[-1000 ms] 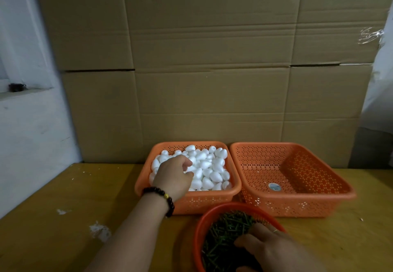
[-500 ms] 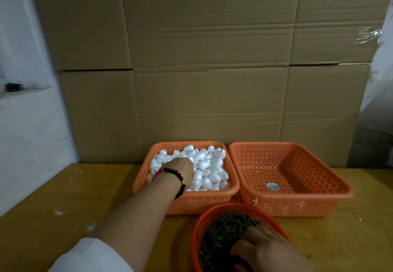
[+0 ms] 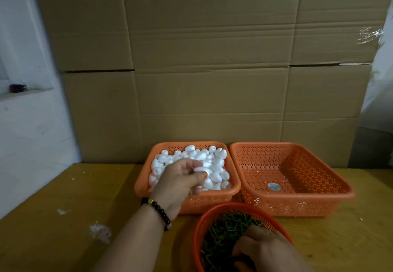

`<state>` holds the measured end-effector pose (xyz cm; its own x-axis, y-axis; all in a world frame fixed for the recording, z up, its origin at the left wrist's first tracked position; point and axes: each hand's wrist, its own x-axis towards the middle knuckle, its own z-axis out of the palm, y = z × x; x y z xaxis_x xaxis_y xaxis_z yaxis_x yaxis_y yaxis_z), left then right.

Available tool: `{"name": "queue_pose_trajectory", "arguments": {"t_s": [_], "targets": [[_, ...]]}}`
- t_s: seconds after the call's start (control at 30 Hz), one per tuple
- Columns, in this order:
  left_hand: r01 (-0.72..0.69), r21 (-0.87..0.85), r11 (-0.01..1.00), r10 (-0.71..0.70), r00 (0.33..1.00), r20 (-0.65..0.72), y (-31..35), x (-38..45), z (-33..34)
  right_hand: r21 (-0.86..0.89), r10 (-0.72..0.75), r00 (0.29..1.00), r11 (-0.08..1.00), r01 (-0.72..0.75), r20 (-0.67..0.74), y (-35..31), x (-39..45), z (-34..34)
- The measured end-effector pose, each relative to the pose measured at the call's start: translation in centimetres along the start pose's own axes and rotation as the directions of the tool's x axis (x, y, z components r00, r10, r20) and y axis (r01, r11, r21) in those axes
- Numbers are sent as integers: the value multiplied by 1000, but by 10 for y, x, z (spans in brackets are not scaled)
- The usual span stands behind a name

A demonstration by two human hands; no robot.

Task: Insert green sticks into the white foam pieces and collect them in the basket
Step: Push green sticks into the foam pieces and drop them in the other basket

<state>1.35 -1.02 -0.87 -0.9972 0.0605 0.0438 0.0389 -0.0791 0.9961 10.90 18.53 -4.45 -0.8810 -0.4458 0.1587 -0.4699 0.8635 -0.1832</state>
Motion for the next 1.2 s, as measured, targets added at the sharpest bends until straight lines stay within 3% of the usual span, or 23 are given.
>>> {"name": "queue_pose_trajectory", "arguments": {"t_s": [0.1,0.23,0.4,0.6,0.97,1.2], "targets": [[189,-339,922,-141,977,162,-9,-24,8,18,3,1000,1000,-3,-2,0,-1,1],[331,-570,752,-155,929,335,-10,-45,19,14,-4,1000,1000,4,-5,0,0,1],[436,-667,605,-133,881,454,0,-60,28,20,-18,1000,1000,18,2,1,0,1],[492,-718,493,-170,863,475,5,-65,34,27,-2,1000,1000,3,-26,1,0,2],[506,-720,475,-144,852,504,6,-68,37,79,51,997,996,-47,-50,0,-1,3],[476,-706,524,-84,854,513,8,-71,38,75,48,997,996,-44,-53,2,0,7]]}}
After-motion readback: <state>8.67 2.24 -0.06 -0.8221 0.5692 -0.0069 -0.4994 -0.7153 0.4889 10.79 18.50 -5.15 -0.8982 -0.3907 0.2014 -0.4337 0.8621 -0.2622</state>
